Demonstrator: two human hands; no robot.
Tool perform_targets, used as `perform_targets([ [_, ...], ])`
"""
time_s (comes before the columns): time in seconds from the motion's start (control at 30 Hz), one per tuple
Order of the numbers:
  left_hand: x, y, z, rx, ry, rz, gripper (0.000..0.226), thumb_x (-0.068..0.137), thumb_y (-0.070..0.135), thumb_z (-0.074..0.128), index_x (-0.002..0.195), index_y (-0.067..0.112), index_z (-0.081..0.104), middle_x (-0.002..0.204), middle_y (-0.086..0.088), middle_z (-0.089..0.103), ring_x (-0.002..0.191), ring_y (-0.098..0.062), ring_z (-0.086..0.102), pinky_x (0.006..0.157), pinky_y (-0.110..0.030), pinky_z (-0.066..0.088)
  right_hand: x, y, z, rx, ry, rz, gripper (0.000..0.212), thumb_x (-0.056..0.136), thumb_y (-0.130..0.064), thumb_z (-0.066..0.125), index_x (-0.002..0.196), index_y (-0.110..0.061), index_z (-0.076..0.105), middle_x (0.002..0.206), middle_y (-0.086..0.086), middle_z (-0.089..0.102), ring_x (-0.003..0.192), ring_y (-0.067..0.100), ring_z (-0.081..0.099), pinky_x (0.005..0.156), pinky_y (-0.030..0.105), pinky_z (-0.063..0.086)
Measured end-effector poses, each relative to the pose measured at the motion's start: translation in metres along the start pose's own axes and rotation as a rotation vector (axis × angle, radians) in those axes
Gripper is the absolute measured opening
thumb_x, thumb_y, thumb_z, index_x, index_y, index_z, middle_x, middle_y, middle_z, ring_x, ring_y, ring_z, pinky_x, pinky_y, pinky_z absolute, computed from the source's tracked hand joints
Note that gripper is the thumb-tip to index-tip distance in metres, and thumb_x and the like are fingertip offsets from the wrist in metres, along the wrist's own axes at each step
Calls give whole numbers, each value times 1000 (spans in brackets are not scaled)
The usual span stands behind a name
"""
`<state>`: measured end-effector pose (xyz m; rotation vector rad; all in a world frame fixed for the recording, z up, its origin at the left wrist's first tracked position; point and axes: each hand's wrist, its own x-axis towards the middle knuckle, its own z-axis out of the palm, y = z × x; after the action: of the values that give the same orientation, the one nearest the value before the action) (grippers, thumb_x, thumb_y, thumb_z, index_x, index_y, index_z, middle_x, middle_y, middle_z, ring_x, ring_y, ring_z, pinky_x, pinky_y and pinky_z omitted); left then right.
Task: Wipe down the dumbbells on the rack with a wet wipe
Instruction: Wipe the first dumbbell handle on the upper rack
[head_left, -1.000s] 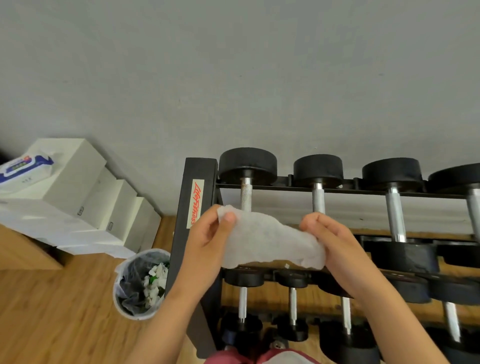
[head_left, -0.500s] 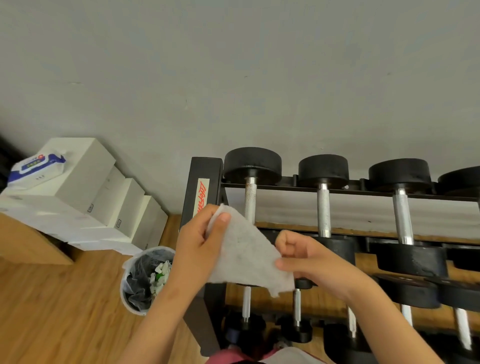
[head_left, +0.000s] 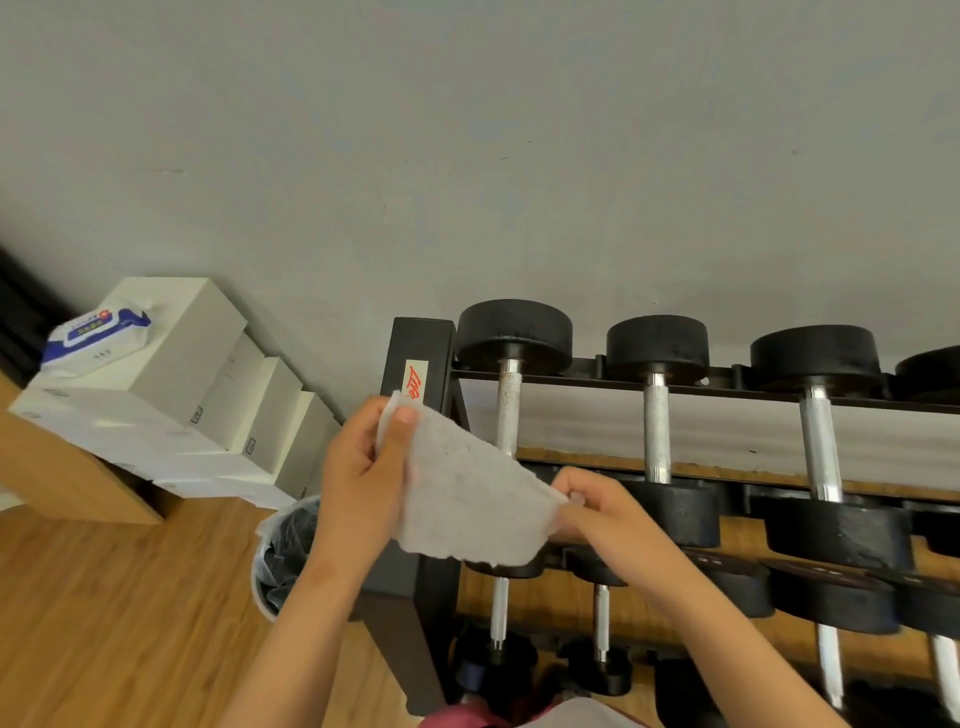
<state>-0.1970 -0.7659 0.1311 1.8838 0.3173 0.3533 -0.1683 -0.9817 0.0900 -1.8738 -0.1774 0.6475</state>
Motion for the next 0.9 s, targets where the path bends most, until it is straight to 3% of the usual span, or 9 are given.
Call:
perform_targets([
  [0.13, -5, -12, 1, 61, 35, -112, 25, 100, 35, 42, 93, 16, 57, 85, 4, 59, 74, -4, 59, 55, -12, 43, -3, -1, 0, 258, 124, 56, 17, 98, -16, 51, 90, -10, 65, 100, 5, 67, 98, 19, 65, 91, 39, 54],
  [0.3, -14, -21, 8, 148, 62, -106, 30, 100, 35, 44, 84, 13, 56, 75, 1, 54, 63, 2, 50, 55, -7, 41, -3, -2, 7, 222, 300, 62, 21, 100, -30, 48, 94, -27, 68, 94, -7, 68, 91, 10, 63, 76, 23, 47],
  [0.43, -15, -27, 10, 172, 97, -92, 28, 98, 38, 48, 81, 17, 57, 72, 6, 56, 67, -7, 52, 56, -11, 41, -3, -3, 4, 203, 429, 82, 25, 98, -31, 52, 100, -11, 66, 98, 9, 66, 93, 24, 62, 81, 40, 53],
  [0.5, -16, -24, 11, 171, 115, -86, 27, 97, 38, 49, 81, 18, 58, 73, 6, 57, 69, -7, 53, 56, -14, 43, -4, -7, 2, 226, 462, 70, 24, 97, -31, 53, 98, -10, 64, 98, 11, 65, 92, 24, 62, 77, 36, 53],
  [0.6, -19, -14, 17, 146, 76, -40, 23, 96, 32, 52, 83, 14, 59, 75, 4, 60, 71, -2, 57, 59, -10, 45, -3, -20, 5, 204, 416, 43, 17, 97, -29, 54, 99, -14, 62, 98, 7, 63, 88, 16, 62, 72, 27, 50],
  [0.77, -33, 10, 43, 54, -62, 34, 12, 94, 29, 57, 89, 25, 67, 75, 5, 64, 69, -8, 63, 59, -19, 50, -7, -43, 25, 272, 255, -82, 16, 93, -22, 60, 99, -8, 65, 100, 12, 68, 93, 25, 67, 86, 46, 57],
  [0.9, -41, 19, 48, 40, -126, 79, 19, 93, 36, 54, 103, 29, 68, 92, 12, 68, 88, -4, 65, 72, -14, 51, -10, -45, 26, 303, 238, -157, 13, 95, -20, 58, 101, -16, 68, 98, 6, 71, 93, 19, 68, 81, 35, 59],
])
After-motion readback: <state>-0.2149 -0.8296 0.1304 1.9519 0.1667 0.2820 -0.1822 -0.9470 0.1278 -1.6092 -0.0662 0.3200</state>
